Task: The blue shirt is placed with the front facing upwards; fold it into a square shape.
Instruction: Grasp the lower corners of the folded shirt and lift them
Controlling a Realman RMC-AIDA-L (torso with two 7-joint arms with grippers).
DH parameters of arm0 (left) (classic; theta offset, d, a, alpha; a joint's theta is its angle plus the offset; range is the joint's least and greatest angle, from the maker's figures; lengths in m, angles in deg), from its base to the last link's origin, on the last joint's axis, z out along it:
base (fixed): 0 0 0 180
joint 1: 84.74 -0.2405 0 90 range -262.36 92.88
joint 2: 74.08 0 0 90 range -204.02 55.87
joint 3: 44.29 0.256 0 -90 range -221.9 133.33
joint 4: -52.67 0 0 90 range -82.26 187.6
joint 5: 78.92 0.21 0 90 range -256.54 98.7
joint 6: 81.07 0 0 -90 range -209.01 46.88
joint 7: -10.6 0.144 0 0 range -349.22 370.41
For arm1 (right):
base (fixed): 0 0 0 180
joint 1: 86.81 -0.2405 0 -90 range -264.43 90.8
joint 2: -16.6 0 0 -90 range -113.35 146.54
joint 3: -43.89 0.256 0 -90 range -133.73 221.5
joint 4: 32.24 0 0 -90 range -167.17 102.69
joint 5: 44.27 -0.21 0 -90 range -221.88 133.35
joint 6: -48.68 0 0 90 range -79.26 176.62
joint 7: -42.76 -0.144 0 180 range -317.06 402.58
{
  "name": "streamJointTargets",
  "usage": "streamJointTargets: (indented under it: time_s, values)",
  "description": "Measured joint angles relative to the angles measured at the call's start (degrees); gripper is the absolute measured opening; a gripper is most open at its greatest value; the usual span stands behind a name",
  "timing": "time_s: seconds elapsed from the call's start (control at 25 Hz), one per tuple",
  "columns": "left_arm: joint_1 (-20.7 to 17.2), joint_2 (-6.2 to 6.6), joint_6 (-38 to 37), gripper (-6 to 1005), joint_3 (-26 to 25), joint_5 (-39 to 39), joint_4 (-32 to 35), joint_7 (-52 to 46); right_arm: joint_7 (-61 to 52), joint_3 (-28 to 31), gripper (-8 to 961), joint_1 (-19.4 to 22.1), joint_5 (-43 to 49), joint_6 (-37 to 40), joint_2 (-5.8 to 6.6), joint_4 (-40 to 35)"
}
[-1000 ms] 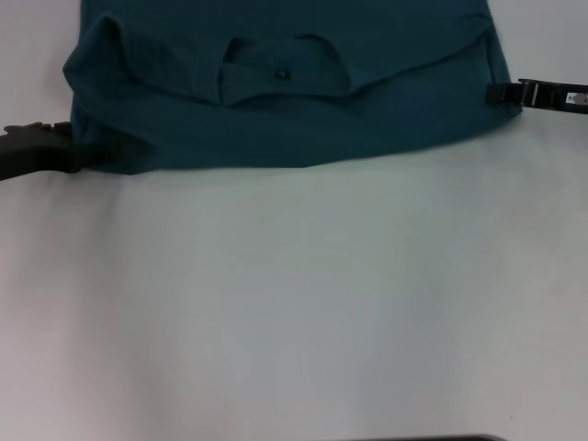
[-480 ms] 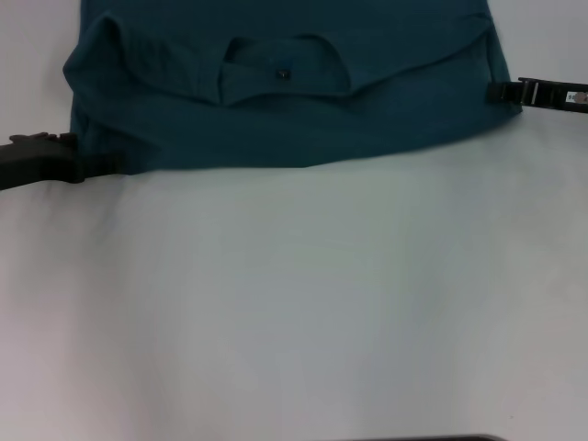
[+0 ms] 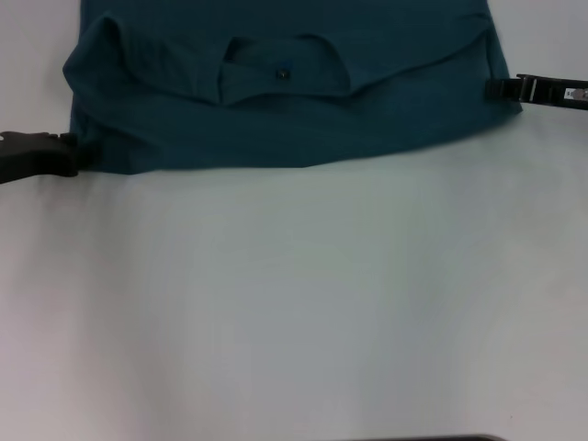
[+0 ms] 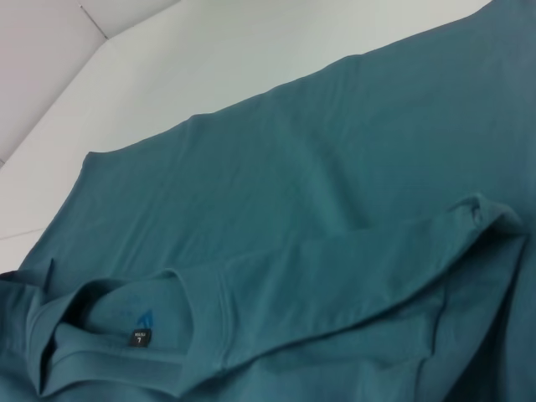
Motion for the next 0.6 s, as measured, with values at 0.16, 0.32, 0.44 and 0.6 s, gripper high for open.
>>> streamJointTargets:
  time_s: [0.16, 0.32, 0.44, 0.6]
  values:
    - [0.06, -0.01, -0.04, 367, 0.00, 0.15, 0.02, -0.01, 0.00, -0.06, 21, -0.04, 0.00, -0.03, 0.00, 0.01]
    - [0.14, -0.03, 0.06, 236, 0.00, 0.24, -0.06, 0.02, 0.00, -0.05, 21, -0.04, 0.01, -0.02, 0.00, 0.00]
    - [0.15, -0.05, 0.28, 154, 0.02, 0.28, 0.05, 0.09, 0.00, -0.09, 20, -0.01, 0.01, -0.03, 0.00, 0.01]
    - [0.15, -0.06, -0.43, 78, 0.05, 0.26, -0.54, 0.11, 0.00, 0.11, 20, 0.16, 0.01, 0.06, 0.00, -0.13]
